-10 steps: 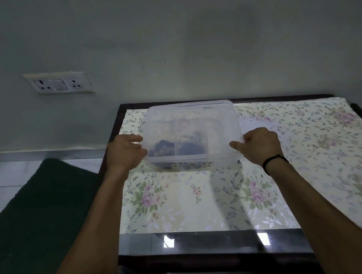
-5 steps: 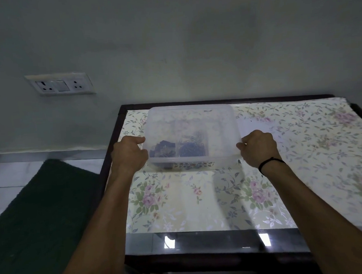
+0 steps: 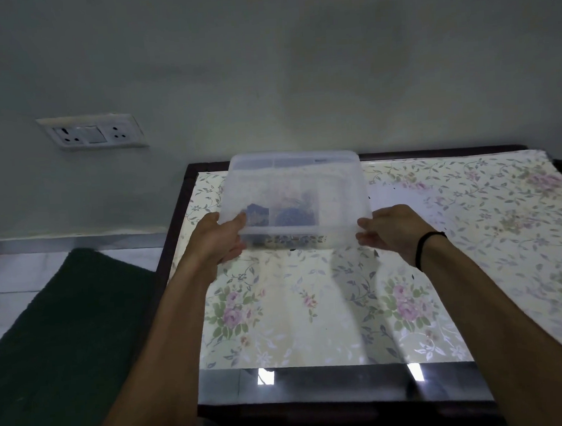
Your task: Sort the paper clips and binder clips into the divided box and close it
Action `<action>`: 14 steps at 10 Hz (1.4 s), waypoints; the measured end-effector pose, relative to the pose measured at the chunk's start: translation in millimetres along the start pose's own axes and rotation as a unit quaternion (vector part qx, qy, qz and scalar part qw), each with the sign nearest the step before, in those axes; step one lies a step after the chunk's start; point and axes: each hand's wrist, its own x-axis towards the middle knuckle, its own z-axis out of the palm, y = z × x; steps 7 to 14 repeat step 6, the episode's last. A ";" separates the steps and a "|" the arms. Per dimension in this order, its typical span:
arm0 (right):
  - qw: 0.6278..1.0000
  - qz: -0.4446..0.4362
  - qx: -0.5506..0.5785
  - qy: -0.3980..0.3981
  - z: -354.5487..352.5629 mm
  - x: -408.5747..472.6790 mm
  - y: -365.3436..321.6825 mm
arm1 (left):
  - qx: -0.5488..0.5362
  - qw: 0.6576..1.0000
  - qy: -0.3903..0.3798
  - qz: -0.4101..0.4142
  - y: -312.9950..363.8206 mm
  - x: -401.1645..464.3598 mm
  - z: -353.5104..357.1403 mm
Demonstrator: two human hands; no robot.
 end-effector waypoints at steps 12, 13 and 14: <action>0.999 -0.040 0.021 -0.014 39.3 -12.7 2.6 | 0.073 0.988 0.072 0.112 -7.4 -22.0 25.0; 0.999 -0.040 0.021 -0.014 39.3 -12.7 2.6 | 0.073 0.988 0.072 0.112 -7.4 -22.0 25.0; 0.999 -0.040 0.021 -0.014 39.3 -12.7 2.6 | 0.073 0.988 0.072 0.112 -7.4 -22.0 25.0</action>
